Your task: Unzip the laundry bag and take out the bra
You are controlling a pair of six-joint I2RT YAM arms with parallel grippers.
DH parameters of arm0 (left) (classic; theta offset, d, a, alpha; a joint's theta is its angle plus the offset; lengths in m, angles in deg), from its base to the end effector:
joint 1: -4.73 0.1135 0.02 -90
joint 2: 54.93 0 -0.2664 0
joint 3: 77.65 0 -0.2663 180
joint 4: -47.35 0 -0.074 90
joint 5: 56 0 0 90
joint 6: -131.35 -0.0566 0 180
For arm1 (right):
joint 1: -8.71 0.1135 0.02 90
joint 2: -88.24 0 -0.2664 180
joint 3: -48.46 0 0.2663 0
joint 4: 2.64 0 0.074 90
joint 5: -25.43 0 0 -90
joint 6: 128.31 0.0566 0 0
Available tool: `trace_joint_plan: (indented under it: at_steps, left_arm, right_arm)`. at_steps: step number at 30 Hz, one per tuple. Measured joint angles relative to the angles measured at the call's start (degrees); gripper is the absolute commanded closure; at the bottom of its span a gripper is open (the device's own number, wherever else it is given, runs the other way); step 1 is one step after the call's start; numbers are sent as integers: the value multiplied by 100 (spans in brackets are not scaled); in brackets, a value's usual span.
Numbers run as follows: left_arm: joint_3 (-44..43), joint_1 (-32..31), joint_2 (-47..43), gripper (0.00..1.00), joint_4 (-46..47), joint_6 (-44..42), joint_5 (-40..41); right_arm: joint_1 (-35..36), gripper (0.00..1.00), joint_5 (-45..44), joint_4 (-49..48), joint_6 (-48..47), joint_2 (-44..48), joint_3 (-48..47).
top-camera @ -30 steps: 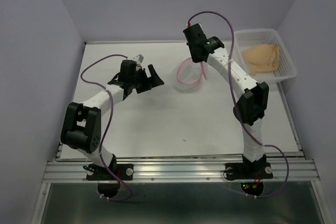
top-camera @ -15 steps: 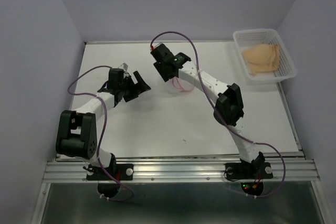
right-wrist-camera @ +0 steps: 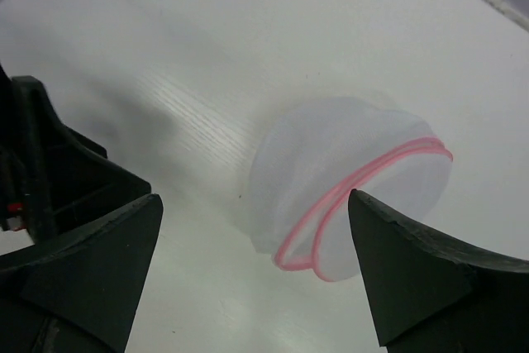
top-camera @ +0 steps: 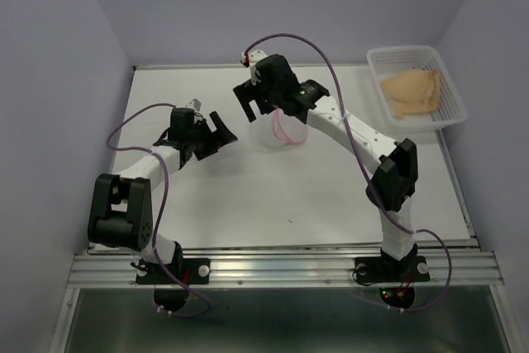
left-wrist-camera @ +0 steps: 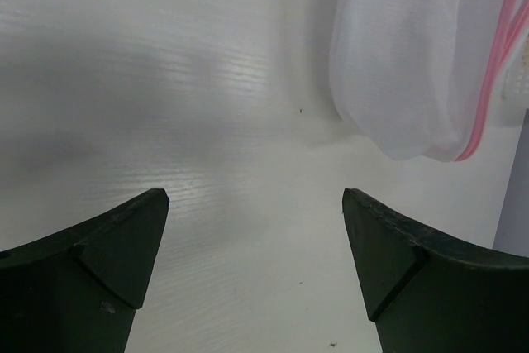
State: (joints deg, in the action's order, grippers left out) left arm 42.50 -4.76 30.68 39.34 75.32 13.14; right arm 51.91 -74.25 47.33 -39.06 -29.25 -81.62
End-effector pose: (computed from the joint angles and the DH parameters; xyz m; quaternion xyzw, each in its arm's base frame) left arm 0.3369 -0.0767 0.1929 -0.1005 0.8658 -0.3199 0.3714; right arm 0.3754 0.3394 0.3291 -0.2996 0.8423 0.0894 0.4391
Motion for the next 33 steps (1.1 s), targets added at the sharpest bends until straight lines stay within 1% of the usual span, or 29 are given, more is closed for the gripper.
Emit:
trace_joint_plan:
  at_steps: [6, 9, 12, 14, 17, 18, 20, 23, 26, 28, 33]
  left_arm:
    - [-2, 70, -68, 1, -11, -13, 4]
    - [-17, 142, -197, 1, -42, -50, 37]
    - [-83, 284, -411, 1, -179, -92, 144]
    - [-120, 479, -638, 1, -234, -109, 212]
    - [-122, 739, -973, 1, -317, -109, 387]
    - [-122, 809, -1080, 1, -358, -109, 511]
    - [-142, 898, -1233, 1, -492, -109, 756]
    - [-203, 922, -1427, 1, -695, -109, 1051]
    - [-334, 988, -1491, 1, -852, -109, 1270]
    - [-446, 1043, -1491, 1, -938, -109, 1458]
    - [-494, 1158, -1541, 1, -1010, -107, 1755]
  right_arm:
    - [-92, 0, 39, -743, 382, 1001, 627]
    - [-481, 0, 63, -992, 780, 1401, 1154]
    - [-1519, 0, 76, -1497, 1381, 2052, 2465]
    - [-2302, 0, -114, -1792, 1598, 2461, 3381]
    - [-3220, 0, -481, -2002, 1875, 3095, 4634]
    - [-3386, 0, -645, -2081, 1926, 3342, 5038]
    - [-3460, 0, -883, -2109, 1989, 3700, 5536]
    - [-3331, 0, -1202, -2358, 2116, 4343, 6153]
    - [-3261, 0, -1255, -2588, 2157, 4688, 6402]
    - [-3261, 0, -1255, -2830, 2153, 4819, 6526]
    - [-3261, 0, -1261, -3023, 2153, 4848, 6732]
